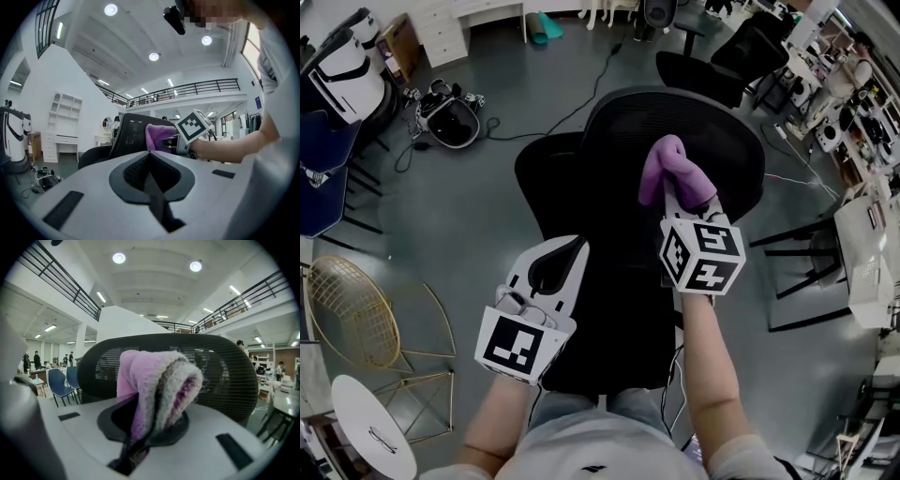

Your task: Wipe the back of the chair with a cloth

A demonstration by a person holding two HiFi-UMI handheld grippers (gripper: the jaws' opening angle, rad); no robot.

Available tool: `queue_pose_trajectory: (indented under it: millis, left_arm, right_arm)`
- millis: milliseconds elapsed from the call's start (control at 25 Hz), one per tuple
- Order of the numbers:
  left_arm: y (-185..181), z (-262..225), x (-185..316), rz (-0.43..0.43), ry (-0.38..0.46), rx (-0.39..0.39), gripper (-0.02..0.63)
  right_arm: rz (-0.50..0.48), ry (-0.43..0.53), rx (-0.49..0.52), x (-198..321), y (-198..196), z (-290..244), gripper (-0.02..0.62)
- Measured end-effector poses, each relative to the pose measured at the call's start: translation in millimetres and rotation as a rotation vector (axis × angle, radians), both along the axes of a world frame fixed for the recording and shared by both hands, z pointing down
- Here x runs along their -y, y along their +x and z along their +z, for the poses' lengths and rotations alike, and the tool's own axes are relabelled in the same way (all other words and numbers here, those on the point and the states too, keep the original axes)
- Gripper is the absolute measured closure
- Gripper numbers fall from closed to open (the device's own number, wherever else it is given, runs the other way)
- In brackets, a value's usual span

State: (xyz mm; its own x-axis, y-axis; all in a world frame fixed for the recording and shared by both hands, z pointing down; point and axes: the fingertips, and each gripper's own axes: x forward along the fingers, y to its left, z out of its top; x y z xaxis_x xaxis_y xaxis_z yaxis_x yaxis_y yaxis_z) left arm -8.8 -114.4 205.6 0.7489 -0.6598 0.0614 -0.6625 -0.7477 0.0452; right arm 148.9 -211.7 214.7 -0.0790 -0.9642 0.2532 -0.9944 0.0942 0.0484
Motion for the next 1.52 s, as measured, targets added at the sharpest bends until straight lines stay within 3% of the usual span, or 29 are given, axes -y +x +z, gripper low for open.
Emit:
queue_pose_trajectory:
  millis: [840, 1520]
  left_arm:
    - [-40.1, 1.9, 2.8, -0.057, -0.002, -0.003, 0.593]
    - [-53.1, 3.2, -1.9, -0.087, -0.001, -0.002, 0.592]
  right_arm:
    - [-0.136, 0.004, 0.017, 10.5, -91.3, 1.6, 0.541]
    - [-0.214, 0.002, 0.030, 4.7, -130.6, 4.7, 0.541]
